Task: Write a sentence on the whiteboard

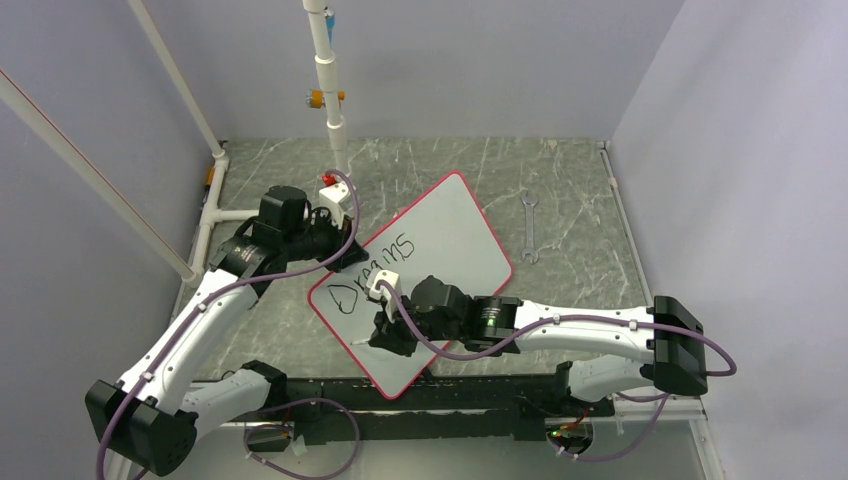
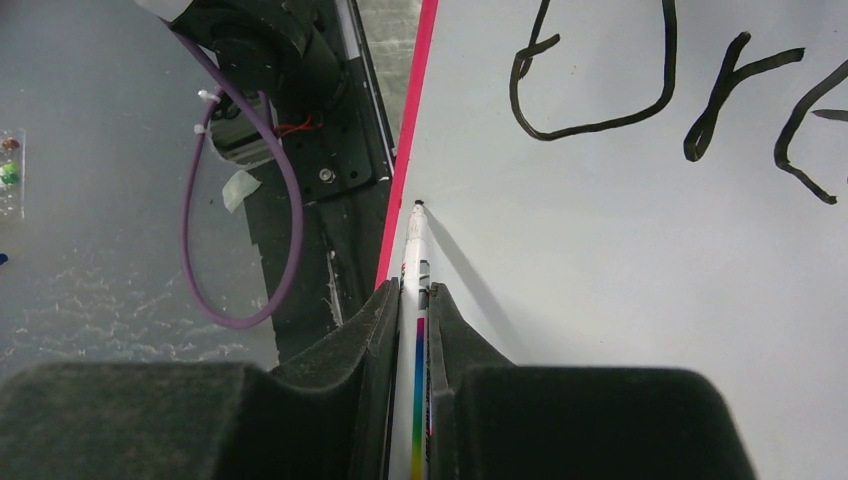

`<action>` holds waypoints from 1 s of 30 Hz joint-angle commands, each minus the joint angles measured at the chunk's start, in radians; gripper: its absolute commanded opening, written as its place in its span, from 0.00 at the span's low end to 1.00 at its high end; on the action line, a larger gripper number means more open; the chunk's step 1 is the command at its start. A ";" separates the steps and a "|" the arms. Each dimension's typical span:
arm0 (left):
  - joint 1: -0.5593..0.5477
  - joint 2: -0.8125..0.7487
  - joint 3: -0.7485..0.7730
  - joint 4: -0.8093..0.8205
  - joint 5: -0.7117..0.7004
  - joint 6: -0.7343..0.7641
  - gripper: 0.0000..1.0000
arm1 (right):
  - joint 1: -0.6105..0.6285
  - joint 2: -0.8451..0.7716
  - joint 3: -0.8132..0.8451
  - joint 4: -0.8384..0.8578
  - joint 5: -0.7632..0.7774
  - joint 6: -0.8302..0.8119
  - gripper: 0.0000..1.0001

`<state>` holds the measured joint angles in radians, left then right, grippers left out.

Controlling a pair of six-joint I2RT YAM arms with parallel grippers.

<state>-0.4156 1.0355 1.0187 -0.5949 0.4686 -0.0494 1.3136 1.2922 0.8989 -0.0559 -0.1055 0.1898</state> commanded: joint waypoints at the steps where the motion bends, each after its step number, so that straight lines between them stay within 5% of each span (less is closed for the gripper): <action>1: 0.001 -0.015 -0.011 0.012 -0.136 0.076 0.00 | 0.006 0.002 0.031 0.043 0.023 -0.015 0.00; 14: 0.001 -0.020 -0.011 0.015 -0.135 0.077 0.00 | 0.005 -0.047 -0.063 0.019 0.059 0.012 0.00; 30: 0.001 -0.023 -0.013 0.015 -0.128 0.075 0.00 | 0.006 -0.011 0.029 -0.004 0.165 -0.019 0.00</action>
<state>-0.4156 1.0355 1.0176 -0.5903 0.4660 -0.0475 1.3231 1.2690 0.8715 -0.0700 -0.0322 0.1932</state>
